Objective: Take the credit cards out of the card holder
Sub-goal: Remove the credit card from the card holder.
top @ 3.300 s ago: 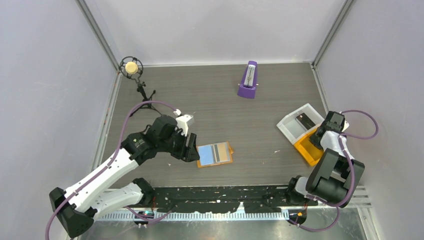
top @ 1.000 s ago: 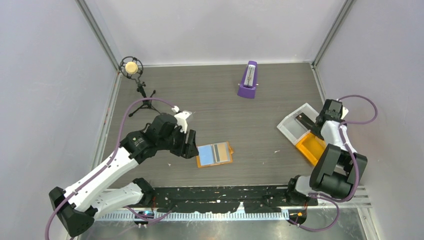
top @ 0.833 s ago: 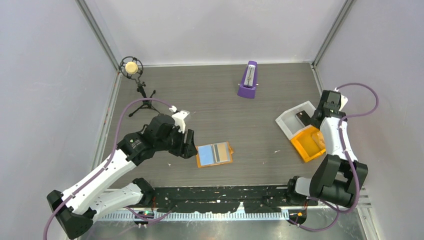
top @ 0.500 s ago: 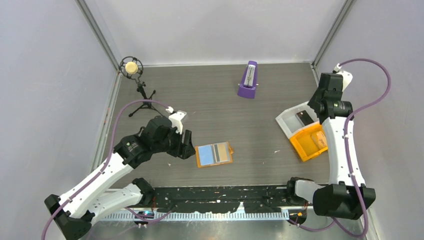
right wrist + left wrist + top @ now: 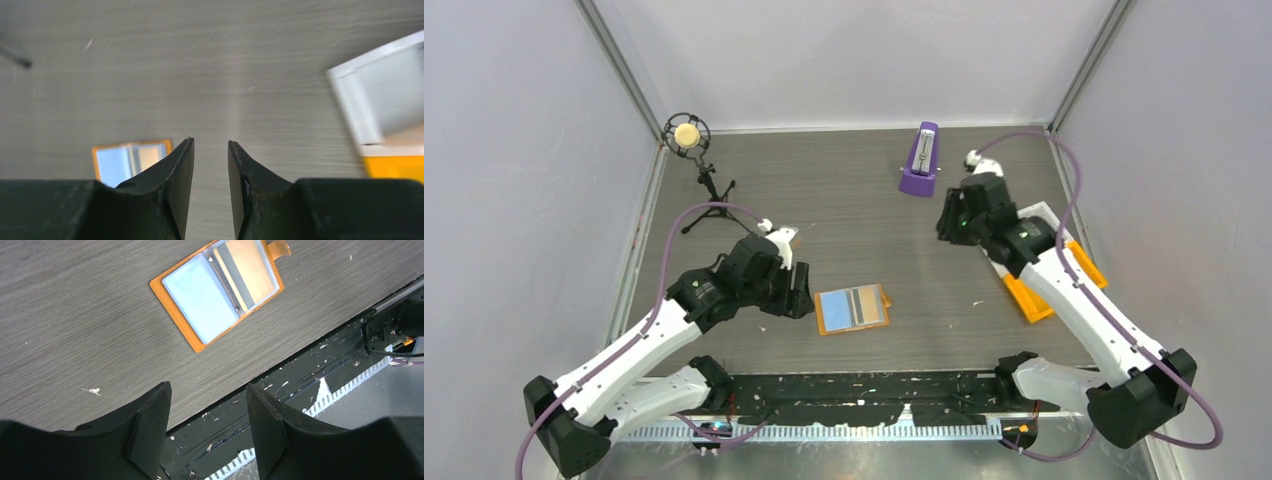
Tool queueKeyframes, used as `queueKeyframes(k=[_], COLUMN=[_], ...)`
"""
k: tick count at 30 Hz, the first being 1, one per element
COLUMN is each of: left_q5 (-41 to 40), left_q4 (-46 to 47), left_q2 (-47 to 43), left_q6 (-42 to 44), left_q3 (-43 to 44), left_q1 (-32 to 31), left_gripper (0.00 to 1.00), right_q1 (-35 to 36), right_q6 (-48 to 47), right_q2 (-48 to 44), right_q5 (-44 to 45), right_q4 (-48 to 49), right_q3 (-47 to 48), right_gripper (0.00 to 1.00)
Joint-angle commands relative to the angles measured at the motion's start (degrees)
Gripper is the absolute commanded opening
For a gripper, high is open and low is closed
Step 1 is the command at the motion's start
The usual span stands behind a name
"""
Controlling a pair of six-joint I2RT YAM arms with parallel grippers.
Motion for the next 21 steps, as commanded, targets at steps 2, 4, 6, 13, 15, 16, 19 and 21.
queueKeyframes(k=[2,4,6,13,15,16,19,21], left_q5=[1.45,2.45,3.28,5.61,4.71,4.34,3.45,2.96], left_q4=[3.81,4.95,6.02,9.20,8.99,8.86,8.70,9.09], left_q2=[1.47,2.06,2.89,3.09,2.72,2.54,2.05,1.80], left_q6=[-3.49,-4.41,-5.38,-8.91,-9.34,-9.51,-10.00,-10.23], left_q3=[-1.01,-1.33,-1.72,-3.66,-3.82,-3.74,-3.86,-4.25], left_q1=[1.00,1.35,1.86,2.99,2.99,3.01,3.00,3.01], left_gripper=[0.59,0.59,0.59,0.57,0.56,0.56,0.56,0.56], right_q1=[10.63,15.28,20.29,31.86,32.22,32.30,32.33,32.33], right_q6=[9.81,13.01,15.12,19.62,20.04,20.08,20.15,20.13], right_q2=[0.58,2.34,5.21,16.47,18.69,19.33,21.52,22.42], right_q5=[-7.29,-7.43,-6.89,-6.12,-6.34,-6.33,-5.30,-4.93], right_q4=[15.80,20.78,23.86,32.21,33.47,33.51,32.40,32.13], right_q3=[-10.64,-13.18,-13.45,-11.93,-11.78,-11.50,-11.29,-11.64], right_gripper=[0.40,0.40,0.40,0.42,0.44,0.45,0.45,0.45])
